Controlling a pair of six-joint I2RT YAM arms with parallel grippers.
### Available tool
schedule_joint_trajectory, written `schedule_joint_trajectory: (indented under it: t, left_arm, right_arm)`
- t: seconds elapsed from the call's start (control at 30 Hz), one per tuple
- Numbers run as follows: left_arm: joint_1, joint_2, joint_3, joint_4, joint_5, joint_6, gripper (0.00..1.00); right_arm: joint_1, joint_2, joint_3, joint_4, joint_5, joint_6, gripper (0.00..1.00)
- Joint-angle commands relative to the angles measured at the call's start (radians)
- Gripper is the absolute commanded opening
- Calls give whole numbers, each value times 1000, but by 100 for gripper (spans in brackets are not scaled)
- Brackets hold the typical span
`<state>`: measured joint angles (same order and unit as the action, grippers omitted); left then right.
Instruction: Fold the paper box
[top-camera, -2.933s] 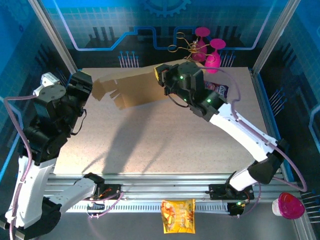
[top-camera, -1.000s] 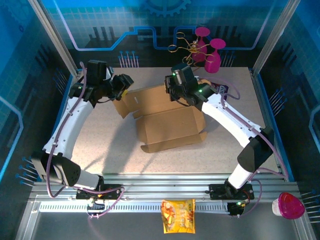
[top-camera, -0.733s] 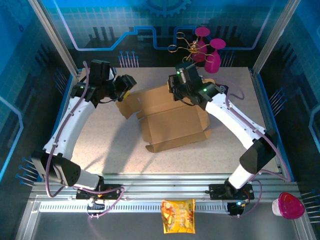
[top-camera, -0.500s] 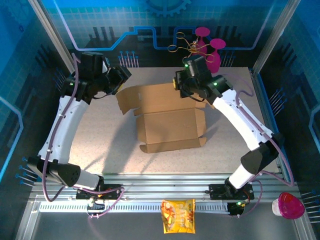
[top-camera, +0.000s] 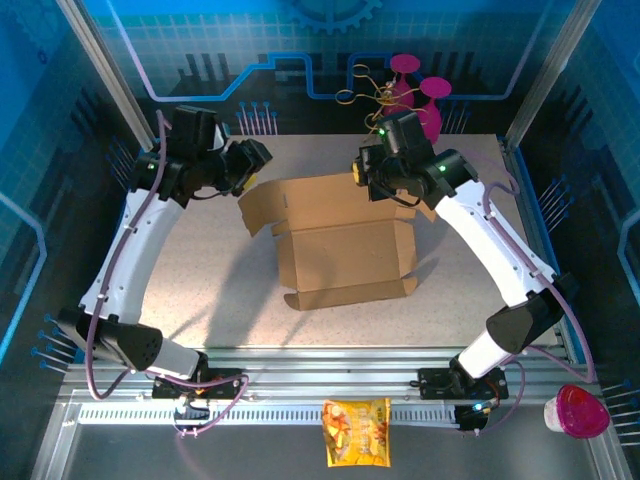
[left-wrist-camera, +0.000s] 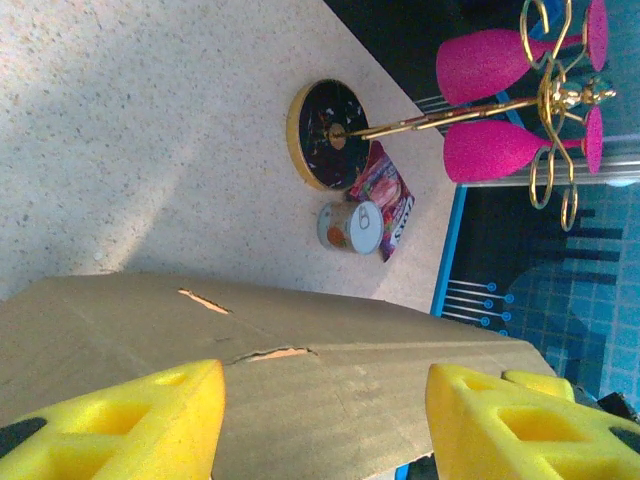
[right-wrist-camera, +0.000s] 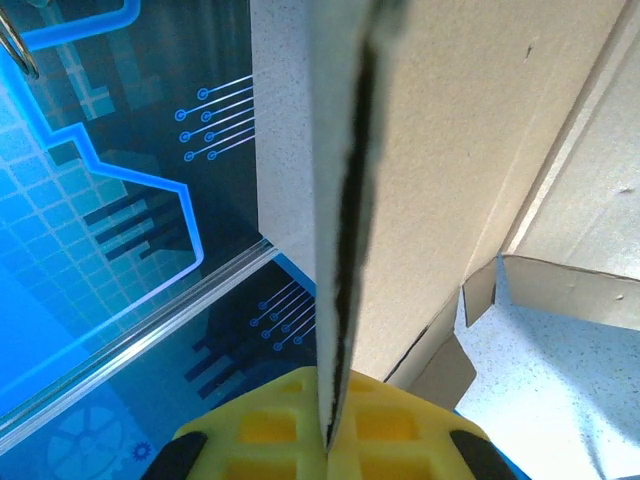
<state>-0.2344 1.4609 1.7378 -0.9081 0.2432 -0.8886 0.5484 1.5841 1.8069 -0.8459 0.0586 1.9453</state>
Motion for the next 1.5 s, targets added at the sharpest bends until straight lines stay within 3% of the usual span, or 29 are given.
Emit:
schedule_joint_trajectory:
  t: [0.0, 0.47, 0.8, 1.27, 1.47]
  left_arm:
    - [-33, 12, -11, 15, 33, -18, 56]
    - [-123, 2, -43, 42, 25, -92, 55]
    - [-131, -37, -48, 22, 19, -161, 54]
    - [-184, -92, -170, 141, 32, -368, 52]
    - [-185, -84, -168, 166, 0, -393, 50]
  right_arm:
    - [-11, -24, 15, -2, -7, 25, 0]
    - [-19, -13, -6, 54, -6, 39, 0]
    - [-30, 8, 86, -6, -13, 36, 0]
    - [-27, -19, -14, 103, -28, 56, 0]
    - [-12, -29, -42, 114, -34, 61, 0]
